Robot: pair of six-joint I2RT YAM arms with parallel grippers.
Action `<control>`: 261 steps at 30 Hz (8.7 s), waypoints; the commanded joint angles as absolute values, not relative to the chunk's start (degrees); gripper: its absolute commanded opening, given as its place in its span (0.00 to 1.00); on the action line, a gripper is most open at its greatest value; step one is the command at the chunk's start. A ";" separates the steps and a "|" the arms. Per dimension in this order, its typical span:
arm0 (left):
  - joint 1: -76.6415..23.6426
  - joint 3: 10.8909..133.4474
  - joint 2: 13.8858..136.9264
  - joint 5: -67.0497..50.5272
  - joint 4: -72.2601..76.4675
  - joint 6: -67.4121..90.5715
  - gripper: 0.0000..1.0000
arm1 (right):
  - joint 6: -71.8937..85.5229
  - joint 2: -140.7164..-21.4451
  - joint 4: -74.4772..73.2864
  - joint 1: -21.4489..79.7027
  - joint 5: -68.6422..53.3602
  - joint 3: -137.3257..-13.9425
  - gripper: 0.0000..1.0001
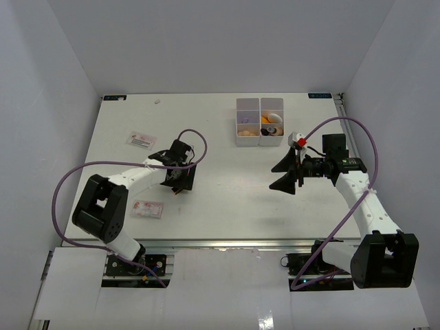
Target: Organize the makeup
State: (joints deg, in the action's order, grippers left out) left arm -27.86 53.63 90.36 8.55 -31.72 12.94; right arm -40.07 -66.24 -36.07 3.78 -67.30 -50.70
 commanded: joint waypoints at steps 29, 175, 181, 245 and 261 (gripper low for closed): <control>-41.81 58.19 85.79 -16.62 -11.38 22.56 0.03 | -31.06 -71.67 -33.87 1.23 -69.68 -52.79 0.79; -31.84 39.14 52.83 5.48 -16.32 23.23 0.90 | -20.21 -118.19 3.73 12.26 -8.50 -103.60 0.68; -29.97 38.50 52.47 4.23 -19.56 32.74 0.89 | -23.25 -103.67 -14.35 10.11 -41.83 -96.73 0.77; -27.42 52.82 82.41 -36.29 7.95 33.35 0.00 | -27.92 -79.08 -32.59 4.47 -70.47 -61.27 0.85; -43.28 55.78 89.99 -44.41 29.48 23.38 0.00 | -10.72 -81.04 -26.57 4.57 -73.45 -63.92 0.90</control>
